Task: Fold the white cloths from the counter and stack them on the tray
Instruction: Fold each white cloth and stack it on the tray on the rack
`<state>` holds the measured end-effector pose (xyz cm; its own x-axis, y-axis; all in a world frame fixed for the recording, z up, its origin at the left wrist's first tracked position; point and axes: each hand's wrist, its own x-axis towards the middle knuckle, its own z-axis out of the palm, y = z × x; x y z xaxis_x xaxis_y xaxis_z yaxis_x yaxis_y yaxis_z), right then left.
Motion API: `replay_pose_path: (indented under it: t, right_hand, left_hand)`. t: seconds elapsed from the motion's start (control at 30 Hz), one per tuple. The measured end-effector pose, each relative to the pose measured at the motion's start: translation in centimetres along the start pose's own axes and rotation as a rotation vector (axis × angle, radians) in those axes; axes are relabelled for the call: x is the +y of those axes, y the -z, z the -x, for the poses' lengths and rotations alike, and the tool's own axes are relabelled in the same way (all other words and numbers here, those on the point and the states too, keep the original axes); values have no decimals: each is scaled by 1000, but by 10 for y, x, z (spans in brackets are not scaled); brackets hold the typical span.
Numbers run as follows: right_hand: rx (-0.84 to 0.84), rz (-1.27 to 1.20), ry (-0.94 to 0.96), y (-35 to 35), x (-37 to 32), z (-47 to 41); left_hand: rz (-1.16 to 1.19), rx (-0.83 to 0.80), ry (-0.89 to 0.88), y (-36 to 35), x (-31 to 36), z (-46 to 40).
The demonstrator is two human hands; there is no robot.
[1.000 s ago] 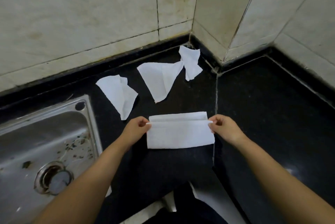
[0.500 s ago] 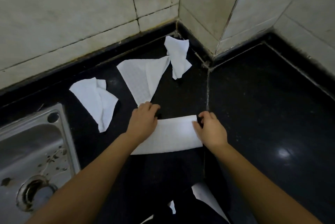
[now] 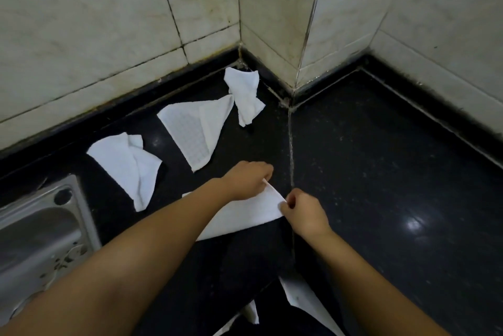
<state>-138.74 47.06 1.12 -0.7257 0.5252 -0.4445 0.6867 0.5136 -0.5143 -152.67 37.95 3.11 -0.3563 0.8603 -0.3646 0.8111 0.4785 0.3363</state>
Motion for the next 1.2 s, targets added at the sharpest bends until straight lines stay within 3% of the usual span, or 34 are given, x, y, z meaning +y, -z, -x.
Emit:
replay_pose_path:
  t: [0.13, 0.27, 0.4, 0.53, 0.73, 1.0, 1.1, 1.2]
  right_hand:
    - [-33, -264, 6, 16, -17, -8]
    - [74, -575, 93, 43, -51, -22]
    - [213, -614, 311, 92, -99, -20]
    - [284, -616, 493, 115, -118, 0]
    - [76, -499, 492, 76, -69, 23]
    - [-393, -206, 326, -1, 19, 43]
    - [-453, -254, 285, -2, 20, 32]
    - [-364, -333, 230, 6, 8, 8]
  left_hand:
    - [350, 181, 116, 21, -10, 24]
    - [563, 488, 161, 55, -19, 35]
    - [719, 715, 154, 103, -25, 51]
    - [927, 823, 76, 122, -18, 72]
    - [977, 620, 105, 55, -18, 90]
    - [842, -45, 244, -57, -28, 117]
    - [879, -61, 264, -53, -33, 114]
    - [934, 37, 287, -37, -40, 95]
